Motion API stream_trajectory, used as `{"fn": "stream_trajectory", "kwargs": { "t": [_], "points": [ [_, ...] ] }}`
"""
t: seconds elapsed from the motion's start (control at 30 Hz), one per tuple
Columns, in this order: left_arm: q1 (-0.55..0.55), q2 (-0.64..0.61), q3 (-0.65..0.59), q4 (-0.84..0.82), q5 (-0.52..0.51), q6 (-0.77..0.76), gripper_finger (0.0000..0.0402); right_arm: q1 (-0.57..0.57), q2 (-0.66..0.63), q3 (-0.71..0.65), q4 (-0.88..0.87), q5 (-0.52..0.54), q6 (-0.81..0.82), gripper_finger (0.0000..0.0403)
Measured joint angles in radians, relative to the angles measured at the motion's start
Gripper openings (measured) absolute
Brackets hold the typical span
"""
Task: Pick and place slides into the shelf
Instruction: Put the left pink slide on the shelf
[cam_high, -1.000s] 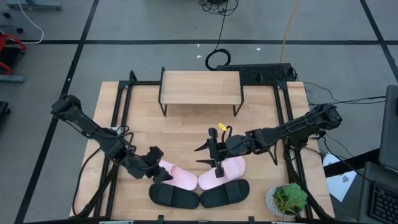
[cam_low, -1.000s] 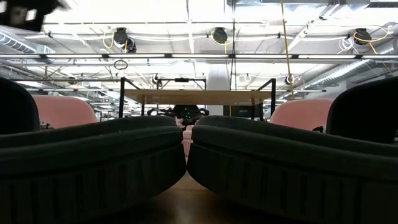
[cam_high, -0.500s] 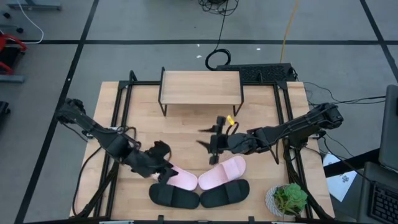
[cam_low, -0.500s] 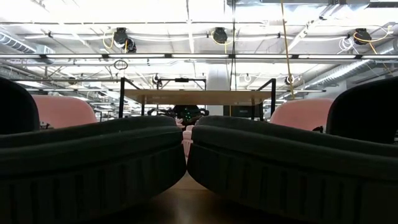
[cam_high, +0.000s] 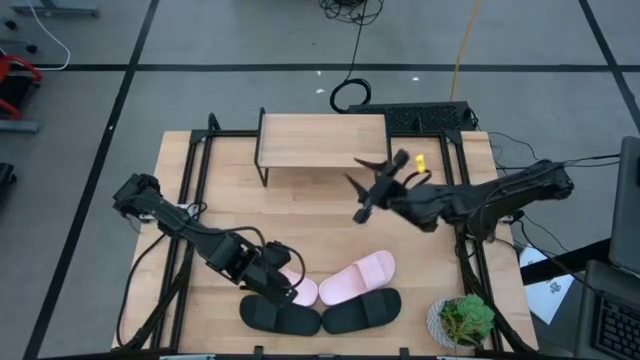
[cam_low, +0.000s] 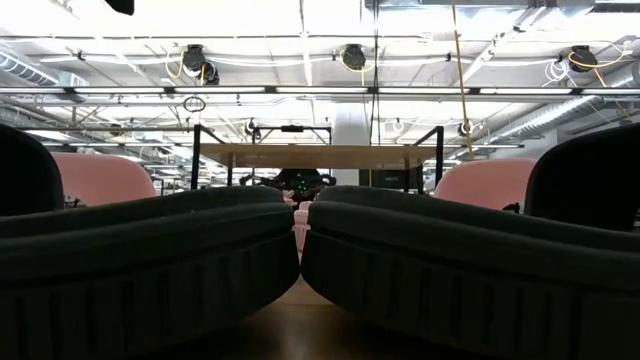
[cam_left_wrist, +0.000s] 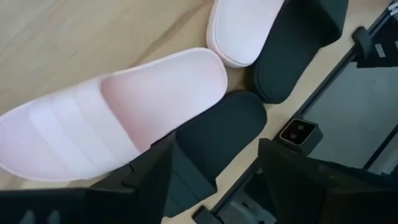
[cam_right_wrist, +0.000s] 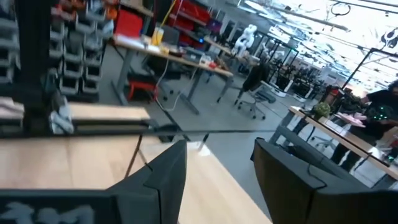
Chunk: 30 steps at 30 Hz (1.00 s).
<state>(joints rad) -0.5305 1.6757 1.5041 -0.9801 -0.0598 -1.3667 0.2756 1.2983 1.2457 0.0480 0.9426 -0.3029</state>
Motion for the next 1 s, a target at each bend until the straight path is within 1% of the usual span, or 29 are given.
{"fn": "stream_trajectory", "kwargs": {
  "t": [0.17, 0.3, 0.4, 0.5, 0.63, 0.77, 0.93, 1.0],
  "points": [
    [0.012, 0.009, -0.015, -0.017, 0.018, -0.004, 0.0234, 0.000, -0.058, 0.000, 0.001, 0.001, -0.001, 0.0173],
    [0.029, 0.009, -0.024, -0.029, 0.017, 0.043, 0.0234, 0.002, -0.084, 0.000, -0.001, -0.001, -0.005, 0.0173],
    [0.046, 0.016, -0.023, -0.012, 0.016, 0.041, 0.0234, 0.002, -0.097, 0.000, -0.001, -0.001, -0.011, 0.0173],
    [0.055, 0.050, -0.024, 0.002, 0.024, -0.007, 0.0234, 0.002, -0.099, 0.000, -0.010, -0.001, -0.053, 0.0173],
    [0.051, 0.111, -0.023, 0.045, 0.075, -0.101, 0.0234, 0.003, -0.098, 0.000, -0.044, -0.002, -0.112, 0.0173],
    [0.045, 0.171, -0.023, 0.037, 0.112, -0.193, 0.0234, 0.003, -0.098, 0.000, -0.096, -0.001, -0.182, 0.0173],
    [0.041, 0.191, -0.024, 0.001, 0.106, -0.280, 0.0234, 0.003, -0.099, 0.000, -0.152, -0.001, -0.187, 0.0173],
    [0.037, 0.189, -0.023, -0.021, 0.087, -0.311, 0.0234, 0.003, -0.099, 0.000, -0.173, -0.002, -0.184, 0.0173]
  ]
}}
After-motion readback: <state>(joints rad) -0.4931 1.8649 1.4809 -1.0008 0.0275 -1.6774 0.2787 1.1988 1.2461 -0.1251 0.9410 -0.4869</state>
